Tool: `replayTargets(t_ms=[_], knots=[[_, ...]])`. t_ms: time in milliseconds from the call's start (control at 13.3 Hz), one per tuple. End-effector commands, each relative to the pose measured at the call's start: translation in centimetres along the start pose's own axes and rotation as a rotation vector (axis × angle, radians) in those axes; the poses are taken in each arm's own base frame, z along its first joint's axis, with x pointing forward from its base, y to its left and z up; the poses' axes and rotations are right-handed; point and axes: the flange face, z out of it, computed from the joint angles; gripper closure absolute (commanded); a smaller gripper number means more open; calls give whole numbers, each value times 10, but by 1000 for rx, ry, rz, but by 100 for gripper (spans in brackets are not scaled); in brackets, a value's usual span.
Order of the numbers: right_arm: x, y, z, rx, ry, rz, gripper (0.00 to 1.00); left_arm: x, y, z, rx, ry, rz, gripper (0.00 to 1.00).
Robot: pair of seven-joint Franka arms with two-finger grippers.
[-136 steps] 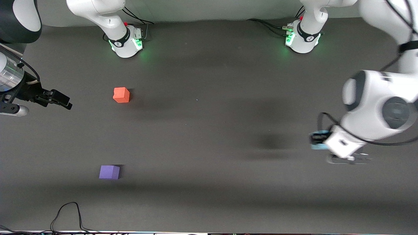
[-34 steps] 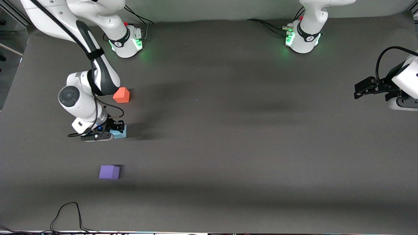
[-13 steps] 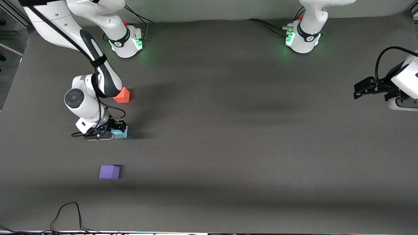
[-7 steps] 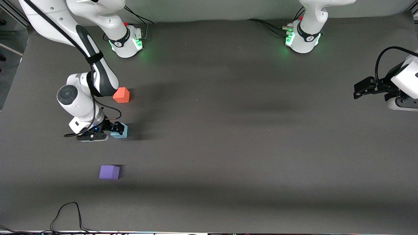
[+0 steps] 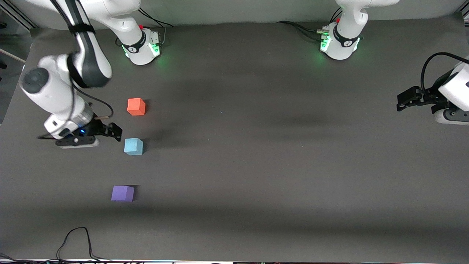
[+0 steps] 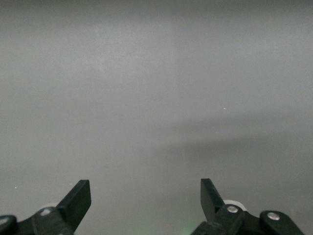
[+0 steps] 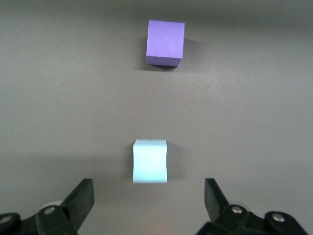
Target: Place blue block between orange and purple blocks
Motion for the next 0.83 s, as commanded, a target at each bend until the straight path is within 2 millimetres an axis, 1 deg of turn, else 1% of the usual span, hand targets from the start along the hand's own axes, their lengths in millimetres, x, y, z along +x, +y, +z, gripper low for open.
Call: replayTargets(t_ms=[0, 75, 151, 226, 301, 376, 452, 677, 753], knots=[[-9, 1, -86, 76, -49, 9, 0, -1, 2, -3, 13, 10, 14, 0], [-14, 1, -115, 109, -61, 18, 0, -1, 2, -3, 12, 10, 14, 0], [-18, 2, -136, 111, -66, 14, 0, -1, 2, -3, 12, 10, 14, 0], [-23, 4, -155, 114, -70, 13, 0, -1, 2, -3, 12, 10, 14, 0], [-27, 5, -169, 116, -73, 12, 0, 0, 2, -2, 12, 9, 14, 0], [-29, 14, -181, 120, -63, 23, 0, 0, 2, -2, 12, 9, 14, 0], [-29, 17, -187, 121, -52, 29, 0, -1, 2, -3, 12, 10, 14, 0], [-28, 16, -205, 117, -25, 25, 0, 0, 2, -2, 12, 9, 14, 0], [-29, 17, -211, 117, -50, 24, 0, 0, 2, -2, 12, 9, 14, 0]])
